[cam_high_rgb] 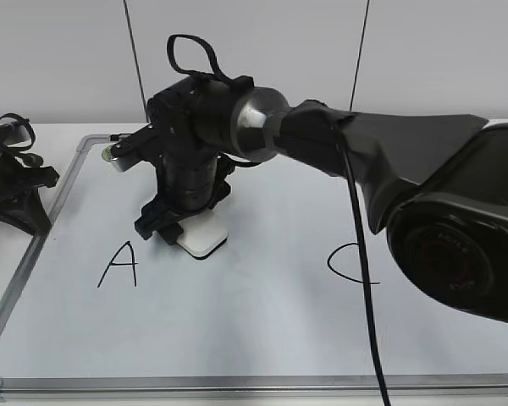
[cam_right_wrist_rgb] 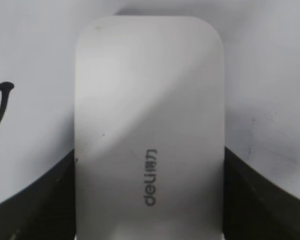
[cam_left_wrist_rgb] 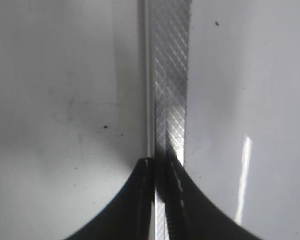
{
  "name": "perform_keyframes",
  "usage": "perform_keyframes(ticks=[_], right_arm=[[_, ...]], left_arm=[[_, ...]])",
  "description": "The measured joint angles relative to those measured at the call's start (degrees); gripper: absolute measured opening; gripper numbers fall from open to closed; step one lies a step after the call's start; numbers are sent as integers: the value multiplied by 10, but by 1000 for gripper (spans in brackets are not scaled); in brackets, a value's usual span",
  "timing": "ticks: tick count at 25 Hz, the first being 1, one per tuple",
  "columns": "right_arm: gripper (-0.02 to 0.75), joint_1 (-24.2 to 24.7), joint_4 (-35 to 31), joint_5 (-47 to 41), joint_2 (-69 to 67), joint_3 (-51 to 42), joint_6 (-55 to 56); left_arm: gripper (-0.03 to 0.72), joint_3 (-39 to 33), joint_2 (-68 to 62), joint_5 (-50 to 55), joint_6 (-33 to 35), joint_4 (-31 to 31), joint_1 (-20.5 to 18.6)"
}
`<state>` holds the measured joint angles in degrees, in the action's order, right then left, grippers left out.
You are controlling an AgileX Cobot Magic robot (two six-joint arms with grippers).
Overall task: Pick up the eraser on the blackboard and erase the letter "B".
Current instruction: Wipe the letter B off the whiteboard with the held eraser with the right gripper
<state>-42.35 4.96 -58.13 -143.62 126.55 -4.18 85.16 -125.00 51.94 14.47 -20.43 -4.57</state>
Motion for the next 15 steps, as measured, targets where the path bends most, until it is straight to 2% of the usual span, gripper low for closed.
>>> perform_keyframes(ticks=[7,15], right_arm=[[539,0,27,-15,5,0,0],[539,33,48,-79,83,-6,-6]], left_arm=[[55,0,0,0,0,0,0],[56,0,0,0,0,0,0]])
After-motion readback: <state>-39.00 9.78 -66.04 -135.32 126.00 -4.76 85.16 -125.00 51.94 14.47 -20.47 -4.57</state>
